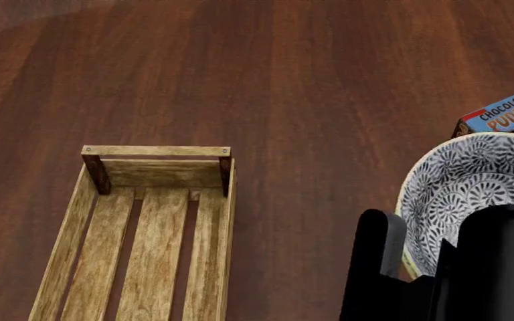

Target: Stack the left bowl on the right bowl and place them in the tray.

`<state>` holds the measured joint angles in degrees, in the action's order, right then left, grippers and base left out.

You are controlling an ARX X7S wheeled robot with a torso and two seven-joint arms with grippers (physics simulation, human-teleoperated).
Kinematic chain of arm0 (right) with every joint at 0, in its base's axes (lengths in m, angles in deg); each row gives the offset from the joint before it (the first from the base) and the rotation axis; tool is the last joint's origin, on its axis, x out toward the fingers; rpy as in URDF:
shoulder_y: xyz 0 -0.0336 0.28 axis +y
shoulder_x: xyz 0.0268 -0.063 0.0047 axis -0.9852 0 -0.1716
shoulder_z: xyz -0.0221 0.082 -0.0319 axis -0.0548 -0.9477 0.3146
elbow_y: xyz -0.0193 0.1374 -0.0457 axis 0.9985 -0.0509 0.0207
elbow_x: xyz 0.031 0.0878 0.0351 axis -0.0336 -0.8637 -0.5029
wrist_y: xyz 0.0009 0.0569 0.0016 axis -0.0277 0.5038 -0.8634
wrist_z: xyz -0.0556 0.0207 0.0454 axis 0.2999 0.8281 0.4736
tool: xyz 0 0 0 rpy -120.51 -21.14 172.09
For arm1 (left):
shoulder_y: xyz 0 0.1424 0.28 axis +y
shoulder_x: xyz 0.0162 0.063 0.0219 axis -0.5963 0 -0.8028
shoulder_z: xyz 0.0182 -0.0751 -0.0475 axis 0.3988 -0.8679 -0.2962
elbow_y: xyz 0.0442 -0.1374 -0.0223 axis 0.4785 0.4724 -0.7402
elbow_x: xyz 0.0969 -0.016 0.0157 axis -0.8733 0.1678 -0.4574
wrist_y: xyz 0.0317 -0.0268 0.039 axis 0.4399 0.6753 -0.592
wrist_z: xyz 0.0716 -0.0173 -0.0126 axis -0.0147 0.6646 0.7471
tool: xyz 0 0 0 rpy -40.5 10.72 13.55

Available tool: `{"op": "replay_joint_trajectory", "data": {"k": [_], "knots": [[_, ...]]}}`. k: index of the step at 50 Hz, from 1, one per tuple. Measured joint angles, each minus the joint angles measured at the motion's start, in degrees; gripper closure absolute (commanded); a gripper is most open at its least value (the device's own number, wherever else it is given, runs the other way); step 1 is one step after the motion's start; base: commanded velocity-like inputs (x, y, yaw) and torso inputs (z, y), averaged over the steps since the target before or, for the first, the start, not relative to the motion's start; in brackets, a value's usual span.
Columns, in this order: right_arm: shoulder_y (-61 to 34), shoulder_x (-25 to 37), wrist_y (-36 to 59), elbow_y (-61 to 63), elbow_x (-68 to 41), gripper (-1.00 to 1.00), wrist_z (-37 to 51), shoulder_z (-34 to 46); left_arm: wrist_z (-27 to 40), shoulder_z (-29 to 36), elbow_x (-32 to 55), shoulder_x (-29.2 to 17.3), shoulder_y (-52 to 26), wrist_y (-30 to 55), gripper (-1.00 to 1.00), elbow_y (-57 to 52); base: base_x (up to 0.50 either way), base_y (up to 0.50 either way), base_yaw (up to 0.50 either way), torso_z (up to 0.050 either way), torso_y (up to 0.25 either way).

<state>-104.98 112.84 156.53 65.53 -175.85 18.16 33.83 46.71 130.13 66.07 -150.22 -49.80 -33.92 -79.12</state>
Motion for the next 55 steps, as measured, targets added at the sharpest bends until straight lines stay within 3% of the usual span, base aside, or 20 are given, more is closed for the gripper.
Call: {"op": "replay_joint_trajectory", "data": {"k": [23,55], "knots": [[-8.19,-12.54,-14.97,-6.42,27.51,1.0,-32.18,7.79,0.0,-1.55,1.11,0.0,-0.28,1.39,-1.0,-0.9,0.0,0.0,0.0,0.001,0.0],[-6.95,-26.27,-36.82,-23.58,44.41,1.0,-50.68,7.54,0.0,-2.17,0.69,0.0,0.71,2.52,-1.0,-1.83,0.0,0.0,0.0,0.0,0.001]]}}
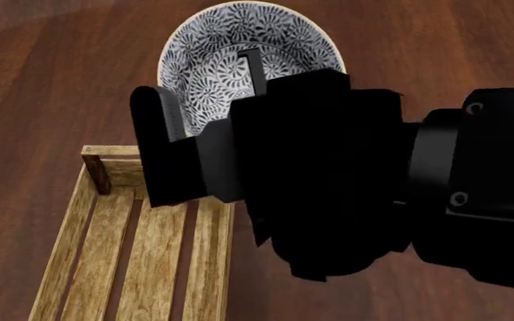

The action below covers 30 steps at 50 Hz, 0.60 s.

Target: Stack the left bowl on the right bowl and place them in the tray.

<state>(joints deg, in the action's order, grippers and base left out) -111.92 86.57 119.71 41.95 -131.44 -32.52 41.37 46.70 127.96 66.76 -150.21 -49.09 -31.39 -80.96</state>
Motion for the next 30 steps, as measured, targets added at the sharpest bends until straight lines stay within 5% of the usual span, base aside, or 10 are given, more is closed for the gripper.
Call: {"op": "replay_joint_trajectory", "data": {"k": [30], "knots": [[3.54,-7.51,-8.37,-3.99,3.52,1.0,-5.44,-3.58,0.0,-1.16,0.75,0.0,0.26,0.31,-1.0,-0.03,0.0,0.0,0.0,0.0,0.001]]}}
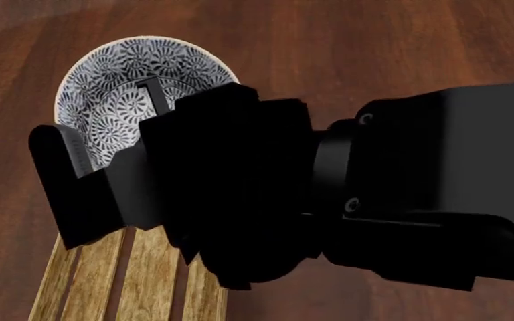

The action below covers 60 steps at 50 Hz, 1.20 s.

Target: Stack the left bowl on the right bowl and place them in the tray.

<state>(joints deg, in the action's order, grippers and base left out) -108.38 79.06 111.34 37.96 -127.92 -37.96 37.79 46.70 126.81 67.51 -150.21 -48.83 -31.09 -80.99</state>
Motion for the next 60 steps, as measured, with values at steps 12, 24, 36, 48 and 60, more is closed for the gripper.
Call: {"op": "replay_joint_trajectory", "data": {"k": [12,24,36,48,60], "knots": [[1.91,-1.37,-0.62,0.2,0.29,1.0,-1.13,-0.4,0.0,-0.37,0.35,0.0,0.26,0.05,-1.0,0.0,0.0,0.0,0.0,0.001,0.001],[5.05,-2.61,-1.1,-0.35,1.63,1.0,-1.82,-0.37,0.0,-0.99,0.92,0.0,0.28,0.44,-1.0,0.0,0.0,0.0,0.0,0.0,0.001],[8.34,-4.22,-2.27,-1.85,3.47,1.0,-2.64,-0.24,0.0,-1.3,0.89,0.0,0.61,0.64,-1.0,0.0,0.0,0.0,0.0,0.0,0.001],[12.27,-5.92,-3.07,-3.8,5.61,1.0,-3.41,-0.44,0.0,-1.42,0.6,0.0,1.16,0.52,-1.0,0.0,0.0,0.0,0.0,0.001,0.001],[16.55,-6.85,-2.45,-5.38,9.98,1.0,-5.36,-1.71,0.0,-1.76,0.84,0.0,1.47,0.46,-1.0,0.01,0.0,0.0,0.0,0.0,0.001]]}}
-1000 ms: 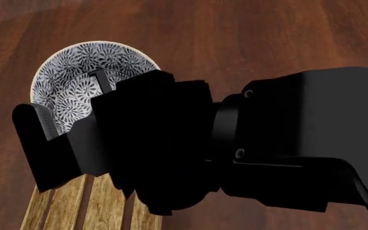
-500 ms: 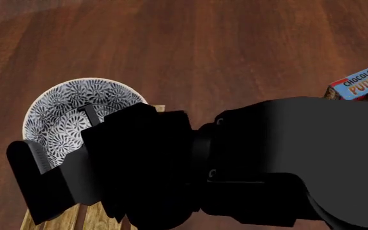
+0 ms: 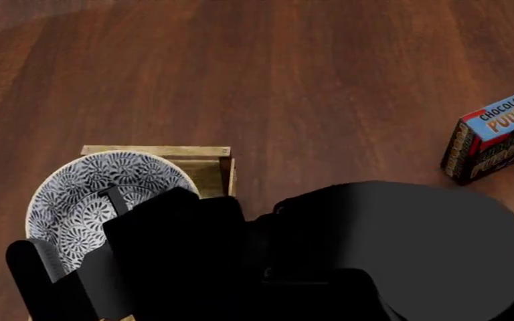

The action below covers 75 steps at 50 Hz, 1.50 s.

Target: Stack the left bowl on the right bowl and place them in the tray.

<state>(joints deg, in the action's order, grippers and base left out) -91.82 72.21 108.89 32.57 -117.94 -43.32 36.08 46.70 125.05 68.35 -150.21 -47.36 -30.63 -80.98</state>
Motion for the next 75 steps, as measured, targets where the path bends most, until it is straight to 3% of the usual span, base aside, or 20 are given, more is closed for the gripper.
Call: {"op": "replay_joint_trajectory", "data": {"k": [30,55,56,75], "knots": [[9.54,-0.09,2.42,-1.19,7.83,1.0,-3.69,-1.64,0.0,0.48,-1.23,0.0,1.96,-1.99,-1.0,1.28,0.0,0.0,0.0,0.0,0.001],[20.77,-0.84,1.42,-7.77,24.01,1.0,-16.12,-11.91,0.0,0.53,-2.03,0.0,3.23,-3.0,-1.0,2.02,0.0,0.0,0.0,0.0,0.0],[21.14,-0.84,1.37,-7.95,24.65,-1.0,-16.59,-12.37,0.0,0.51,-2.02,0.0,3.26,-2.99,-1.0,2.02,0.0,0.0,0.0,0.0,0.0],[25.07,-0.11,1.21,-9.09,35.26,-1.0,-19.48,-17.34,0.0,0.04,-1.97,0.0,3.67,-2.8,-1.0,1.84,0.0,0.0,0.0,0.0,0.0]]}}
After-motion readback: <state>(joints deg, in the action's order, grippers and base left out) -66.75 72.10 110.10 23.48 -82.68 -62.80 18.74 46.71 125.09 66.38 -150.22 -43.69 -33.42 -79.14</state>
